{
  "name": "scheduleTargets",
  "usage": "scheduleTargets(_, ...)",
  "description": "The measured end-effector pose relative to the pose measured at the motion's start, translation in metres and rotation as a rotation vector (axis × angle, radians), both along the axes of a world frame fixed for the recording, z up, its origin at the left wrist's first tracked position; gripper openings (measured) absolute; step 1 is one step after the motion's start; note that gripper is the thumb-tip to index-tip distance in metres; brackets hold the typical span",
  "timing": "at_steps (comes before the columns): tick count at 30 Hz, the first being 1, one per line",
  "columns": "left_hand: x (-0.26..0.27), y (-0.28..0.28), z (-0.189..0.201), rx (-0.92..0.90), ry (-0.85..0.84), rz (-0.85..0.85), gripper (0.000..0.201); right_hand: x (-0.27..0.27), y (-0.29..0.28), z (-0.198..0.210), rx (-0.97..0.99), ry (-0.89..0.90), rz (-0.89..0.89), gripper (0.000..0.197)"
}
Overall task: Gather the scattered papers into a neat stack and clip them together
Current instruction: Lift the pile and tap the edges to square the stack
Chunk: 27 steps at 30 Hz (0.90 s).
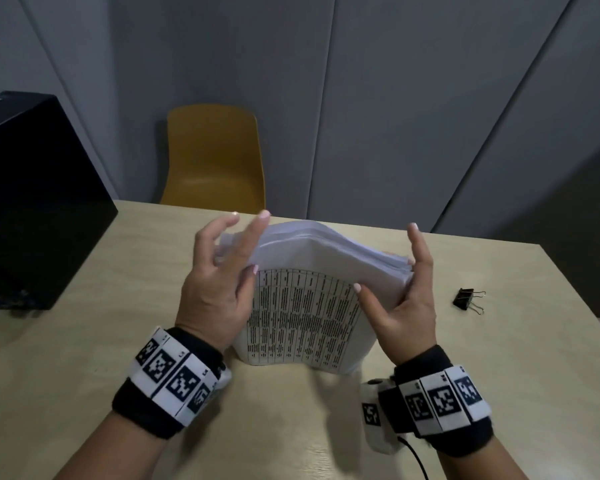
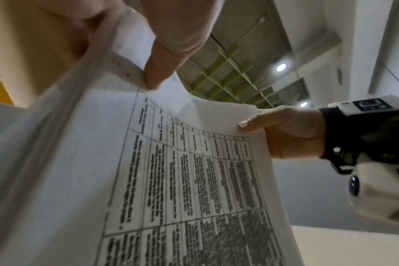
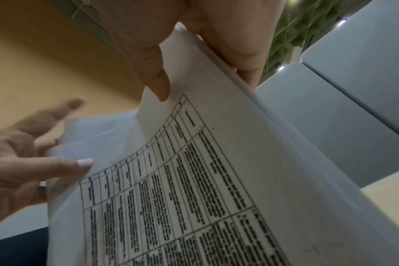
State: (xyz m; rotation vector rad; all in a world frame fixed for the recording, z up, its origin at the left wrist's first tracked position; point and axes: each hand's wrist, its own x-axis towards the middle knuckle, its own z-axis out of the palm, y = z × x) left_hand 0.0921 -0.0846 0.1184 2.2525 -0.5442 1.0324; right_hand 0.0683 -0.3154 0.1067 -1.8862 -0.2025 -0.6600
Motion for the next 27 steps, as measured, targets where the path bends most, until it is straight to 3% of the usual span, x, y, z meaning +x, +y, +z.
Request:
scheduleTargets(3,-0.001,0.004,-0.002,-0.184,0.065,0.013,0.047,0.0,0.0,0.0,-0.015,0.0,-0.008,0.087)
scheduleTargets(5,-0.002,0.006,-0.004,-0.278,0.074,0.039,0.045,-0.001,0.001,0.0,-0.002,0.005,-0.004,0.088)
scheduleTargets(9,-0.005,-0.001,-0.002,-0.192,0.035,0.01,0.05,-0.003,0.005,0.002,-0.004,-0.011,0.051,0.086)
scheduleTargets(11,0.001,0.003,-0.007,-0.285,0.075,0.028,0.045,-0.002,0.005,0.001,0.014,-0.007,0.059,0.087)
scheduleTargets(14,0.0,0.007,-0.01,-0.611,0.276,-0.033,0.065,-0.001,0.002,-0.002,0.061,-0.003,0.038,0.091)
scheduleTargets(16,-0.002,0.006,-0.01,-0.691,0.391,-0.1,0.09,0.0,-0.002,-0.007,0.091,0.006,0.04,0.095)
scheduleTargets(18,-0.002,0.006,-0.013,-0.762,0.502,-0.123,0.097,0.003,-0.006,-0.013,0.129,0.039,0.045,0.098)
scheduleTargets(20,0.002,0.01,-0.018,-0.798,0.618,-0.131,0.08,0.006,-0.007,-0.014,0.186,0.096,0.069,0.092)
scheduleTargets(23,0.005,0.008,-0.022,-0.75,0.681,-0.092,0.026,0.008,-0.004,-0.016,0.188,0.144,0.101,0.042)
scheduleTargets(27,-0.001,-0.008,-0.01,-0.752,0.561,-0.088,0.014,0.008,0.003,-0.013,0.227,0.081,0.082,0.044)
